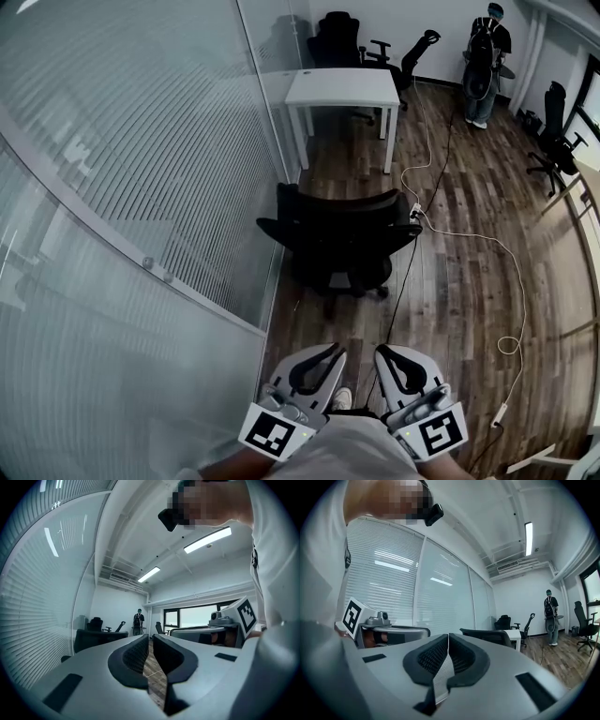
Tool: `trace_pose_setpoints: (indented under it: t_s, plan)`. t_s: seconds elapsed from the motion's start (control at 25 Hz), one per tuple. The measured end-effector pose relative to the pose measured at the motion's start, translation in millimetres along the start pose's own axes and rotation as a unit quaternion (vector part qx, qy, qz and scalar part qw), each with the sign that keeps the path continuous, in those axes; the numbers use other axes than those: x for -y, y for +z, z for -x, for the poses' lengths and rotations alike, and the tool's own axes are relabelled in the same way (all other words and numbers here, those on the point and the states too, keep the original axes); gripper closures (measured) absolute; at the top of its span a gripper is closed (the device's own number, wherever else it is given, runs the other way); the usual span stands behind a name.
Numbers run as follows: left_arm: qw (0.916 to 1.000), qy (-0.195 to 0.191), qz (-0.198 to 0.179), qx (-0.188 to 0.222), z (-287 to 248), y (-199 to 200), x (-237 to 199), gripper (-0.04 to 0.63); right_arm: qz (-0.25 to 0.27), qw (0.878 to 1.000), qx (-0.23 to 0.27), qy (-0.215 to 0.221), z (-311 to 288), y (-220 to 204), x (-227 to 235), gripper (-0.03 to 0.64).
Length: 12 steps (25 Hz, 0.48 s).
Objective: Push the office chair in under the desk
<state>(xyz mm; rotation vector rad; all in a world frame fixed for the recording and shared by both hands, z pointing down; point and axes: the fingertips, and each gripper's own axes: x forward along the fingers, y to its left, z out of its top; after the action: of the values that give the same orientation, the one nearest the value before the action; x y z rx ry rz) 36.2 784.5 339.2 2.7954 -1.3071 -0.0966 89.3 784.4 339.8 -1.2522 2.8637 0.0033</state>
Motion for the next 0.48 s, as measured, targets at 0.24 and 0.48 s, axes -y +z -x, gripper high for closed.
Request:
trace_pose_setpoints:
  t_s: [0.24, 0.48]
  plan:
    - [0.9999, 0.007, 0.0, -0.01, -2.3, -5.6, -2.0, 0.54, 0.0, 1.0, -0.005, 0.008, -2.1, -2.7, 1.1, 0.586]
    - [0.9999, 0.01, -0.004, -0.008, -8.4, -7.9, -12.7, 0.54, 0.004, 1.0, -0.008, 0.012, -13.9, -7.7, 5.2, 0.586]
